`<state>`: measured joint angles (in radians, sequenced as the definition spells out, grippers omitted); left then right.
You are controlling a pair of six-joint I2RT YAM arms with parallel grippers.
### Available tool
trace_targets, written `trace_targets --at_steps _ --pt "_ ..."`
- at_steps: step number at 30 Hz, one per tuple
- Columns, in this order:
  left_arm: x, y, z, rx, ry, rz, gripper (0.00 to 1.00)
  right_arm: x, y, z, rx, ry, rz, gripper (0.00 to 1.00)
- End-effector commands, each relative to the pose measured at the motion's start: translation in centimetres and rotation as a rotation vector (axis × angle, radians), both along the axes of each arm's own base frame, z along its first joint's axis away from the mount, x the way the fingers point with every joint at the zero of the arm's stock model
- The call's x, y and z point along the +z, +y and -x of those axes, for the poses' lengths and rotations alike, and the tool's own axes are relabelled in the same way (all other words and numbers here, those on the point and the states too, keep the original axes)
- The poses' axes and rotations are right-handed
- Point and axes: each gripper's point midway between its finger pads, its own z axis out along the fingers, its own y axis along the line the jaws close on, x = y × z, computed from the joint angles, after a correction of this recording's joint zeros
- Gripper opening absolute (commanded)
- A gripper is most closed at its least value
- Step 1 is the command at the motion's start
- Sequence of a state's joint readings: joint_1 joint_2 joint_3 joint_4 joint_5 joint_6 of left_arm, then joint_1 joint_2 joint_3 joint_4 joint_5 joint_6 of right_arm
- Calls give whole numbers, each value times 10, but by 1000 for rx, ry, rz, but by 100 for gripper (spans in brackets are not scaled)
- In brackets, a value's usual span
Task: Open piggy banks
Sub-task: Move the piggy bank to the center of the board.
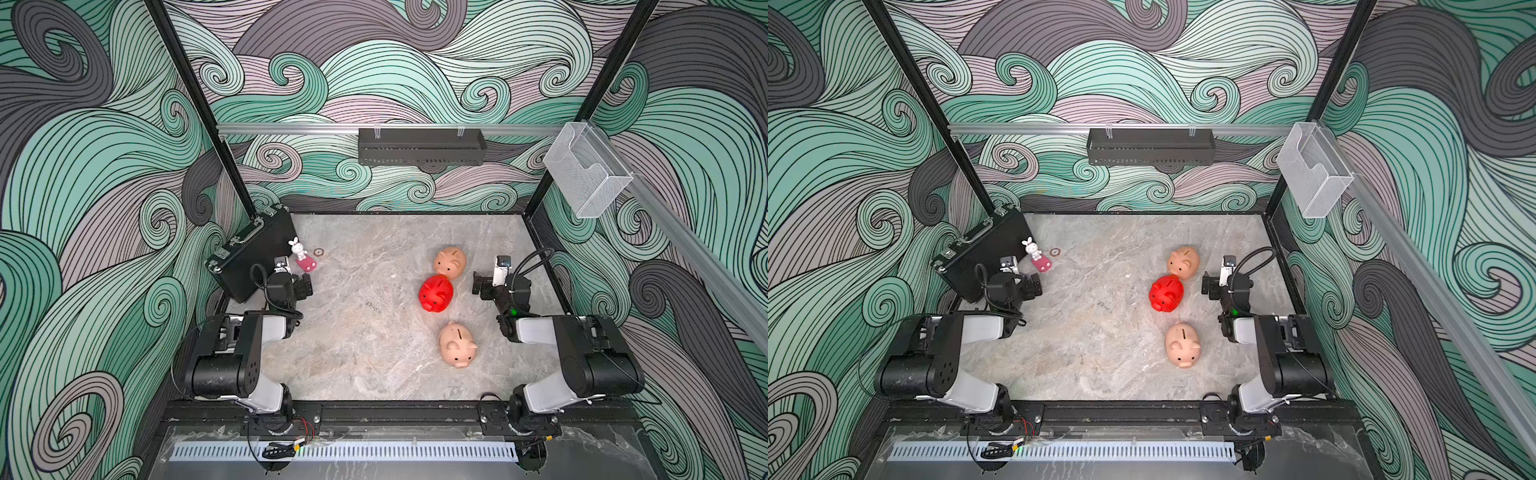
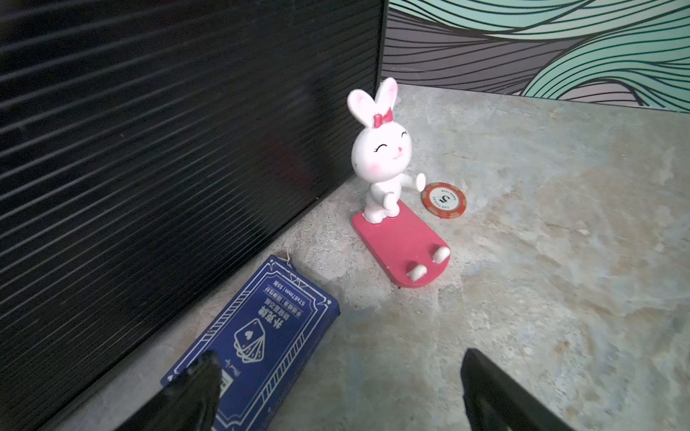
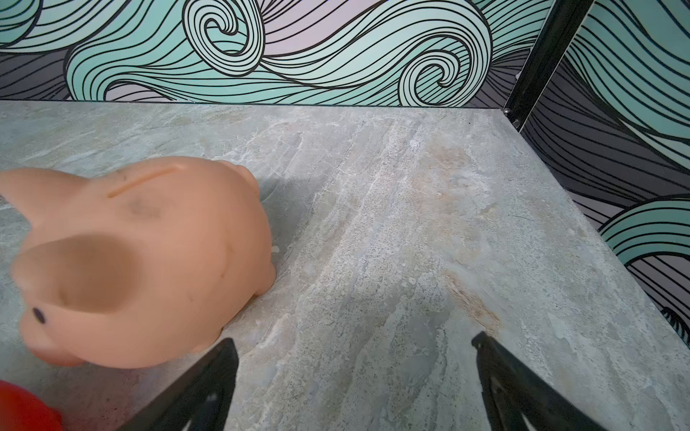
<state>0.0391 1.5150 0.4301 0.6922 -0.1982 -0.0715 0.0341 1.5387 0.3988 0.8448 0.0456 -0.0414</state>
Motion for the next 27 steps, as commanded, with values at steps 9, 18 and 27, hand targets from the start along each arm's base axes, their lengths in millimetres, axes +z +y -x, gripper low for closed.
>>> trace_targets --at_steps 9,18,27 --pt "8 4 -6 21 -19 4 99 2 0 -3 5 -6 -15 99" --pt "7 4 -6 19 -19 3 99 4 -1 -3 3 -11 -14 99" --pt "25 -8 -3 -52 -38 -4 98 15 -2 1 -9 -26 -16 99"
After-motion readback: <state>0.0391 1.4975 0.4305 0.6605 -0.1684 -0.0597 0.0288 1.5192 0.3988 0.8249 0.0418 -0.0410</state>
